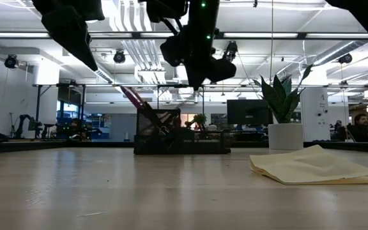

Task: Pick and place office supplies into organizer
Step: Put the orange pencil into the black desk organizer, then put the yellow sticky notes into the black desk organizer

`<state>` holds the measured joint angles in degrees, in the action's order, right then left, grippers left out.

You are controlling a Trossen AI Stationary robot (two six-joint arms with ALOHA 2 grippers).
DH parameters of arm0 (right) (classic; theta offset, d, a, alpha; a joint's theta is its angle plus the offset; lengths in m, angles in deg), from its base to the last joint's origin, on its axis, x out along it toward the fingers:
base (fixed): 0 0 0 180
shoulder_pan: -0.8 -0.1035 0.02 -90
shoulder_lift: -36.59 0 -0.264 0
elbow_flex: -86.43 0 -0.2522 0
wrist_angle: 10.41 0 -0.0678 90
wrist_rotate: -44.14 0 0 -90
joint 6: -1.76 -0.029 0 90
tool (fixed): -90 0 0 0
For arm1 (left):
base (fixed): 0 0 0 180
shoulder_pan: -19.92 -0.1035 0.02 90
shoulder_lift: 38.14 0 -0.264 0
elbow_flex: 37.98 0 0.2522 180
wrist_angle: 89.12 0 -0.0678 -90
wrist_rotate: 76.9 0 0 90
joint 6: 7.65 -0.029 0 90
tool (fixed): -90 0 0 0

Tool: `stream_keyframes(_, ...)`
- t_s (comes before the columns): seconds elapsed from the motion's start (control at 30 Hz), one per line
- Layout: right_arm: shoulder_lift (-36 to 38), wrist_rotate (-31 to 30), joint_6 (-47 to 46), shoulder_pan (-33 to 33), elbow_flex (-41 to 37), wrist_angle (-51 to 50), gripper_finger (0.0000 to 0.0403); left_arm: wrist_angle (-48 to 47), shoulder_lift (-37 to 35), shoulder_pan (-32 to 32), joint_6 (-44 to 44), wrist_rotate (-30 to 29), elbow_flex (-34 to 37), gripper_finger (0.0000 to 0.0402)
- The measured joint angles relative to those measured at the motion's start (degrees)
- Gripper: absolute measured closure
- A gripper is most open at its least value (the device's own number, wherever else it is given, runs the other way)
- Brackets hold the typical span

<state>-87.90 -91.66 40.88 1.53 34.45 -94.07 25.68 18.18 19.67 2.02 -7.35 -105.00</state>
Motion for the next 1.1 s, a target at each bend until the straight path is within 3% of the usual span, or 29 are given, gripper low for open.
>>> stream_keyframes(0.2,0.00,-2.71,-1.43,0.02,-0.06,-3.52,0.0299,-0.02,0.00,0.00,-0.08,0.00,0.00,0.0288)
stream_keyframes(0.4,0.14,-17.09,-7.73,0.04,-0.11,-3.91,0.0283,-0.02,0.00,0.00,-1.57,0.00,0.00,0.0288)
stream_keyframes(0.47,0.65,-16.99,-13.29,-0.08,-0.11,-4.94,0.0283,-0.02,0.00,0.00,-1.69,0.00,0.00,0.0288)
stream_keyframes(0.5,1.05,-14.90,-16.53,-0.23,-0.11,-5.71,0.0283,-0.02,0.00,0.00,-2.04,0.00,0.00,0.0288)
stream_keyframes(0.57,1.65,-4.07,-23.44,-0.57,0.52,-9.29,0.0283,-0.02,0.00,0.00,-2.73,0.00,0.00,0.0288)
stream_keyframes(0.73,1.73,46.14,-46.39,0.33,0.16,-13.39,0.0282,-0.07,0.00,0.00,-2.71,0.00,0.07,0.0288)
stream_keyframes(0.8,1.73,59.17,-50.86,0.42,-1.77,-13.29,0.0282,-0.04,0.00,0.00,-2.69,0.00,0.09,0.0288)
stream_keyframes(0.87,1.73,62.04,-51.39,-0.61,-4.17,-13.27,0.0282,-0.04,0.00,0.00,-2.70,0.00,0.11,0.0288)
stream_keyframes(1.1,1.75,59.93,-44.65,-8.94,-13.86,-12.86,0.0282,-0.03,0.00,0.00,-2.56,0.00,0.15,0.0288)
